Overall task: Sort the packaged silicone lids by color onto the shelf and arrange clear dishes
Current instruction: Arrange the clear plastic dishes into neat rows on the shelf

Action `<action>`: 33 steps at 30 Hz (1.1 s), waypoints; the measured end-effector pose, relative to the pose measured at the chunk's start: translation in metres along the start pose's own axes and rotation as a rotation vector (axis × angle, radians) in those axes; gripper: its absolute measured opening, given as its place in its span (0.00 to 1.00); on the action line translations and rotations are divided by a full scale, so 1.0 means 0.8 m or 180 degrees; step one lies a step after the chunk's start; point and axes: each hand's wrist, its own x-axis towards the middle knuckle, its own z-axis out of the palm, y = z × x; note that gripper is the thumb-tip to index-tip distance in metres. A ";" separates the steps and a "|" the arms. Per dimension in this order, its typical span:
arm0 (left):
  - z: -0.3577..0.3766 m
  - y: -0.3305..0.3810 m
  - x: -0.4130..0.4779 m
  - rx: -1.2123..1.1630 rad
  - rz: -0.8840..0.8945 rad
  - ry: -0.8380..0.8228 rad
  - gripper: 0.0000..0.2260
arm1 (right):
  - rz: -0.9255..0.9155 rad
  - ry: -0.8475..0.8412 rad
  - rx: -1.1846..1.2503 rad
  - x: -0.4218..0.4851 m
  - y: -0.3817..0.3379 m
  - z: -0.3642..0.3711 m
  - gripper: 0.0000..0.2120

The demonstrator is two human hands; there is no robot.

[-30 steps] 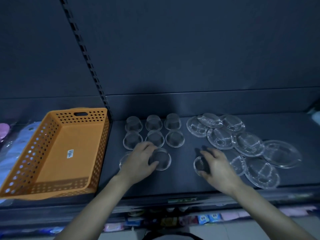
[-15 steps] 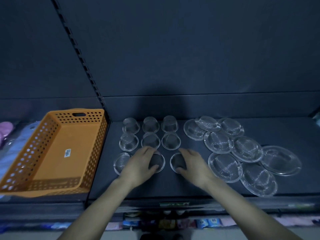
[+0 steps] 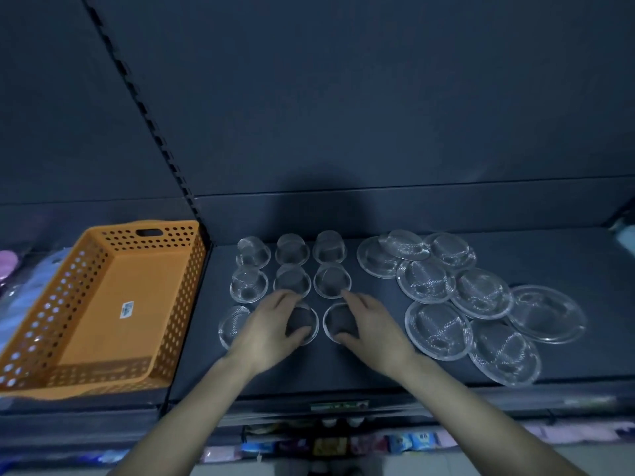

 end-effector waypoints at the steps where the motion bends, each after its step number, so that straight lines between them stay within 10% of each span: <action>1: -0.002 0.001 0.004 -0.0017 0.0018 0.0004 0.25 | -0.0025 0.0060 0.0013 -0.003 0.002 -0.004 0.35; 12: 0.019 0.066 0.070 -0.0159 0.0852 -0.0055 0.22 | 0.0473 0.0632 -0.0745 -0.043 0.082 -0.060 0.20; 19: 0.053 0.115 0.106 -0.0170 0.1060 -0.0375 0.23 | 0.0401 0.0247 -0.0892 -0.069 0.141 -0.075 0.30; 33: 0.111 0.199 0.191 0.0354 0.0010 -0.0181 0.30 | 0.0371 -0.0093 -0.1215 -0.054 0.274 -0.153 0.27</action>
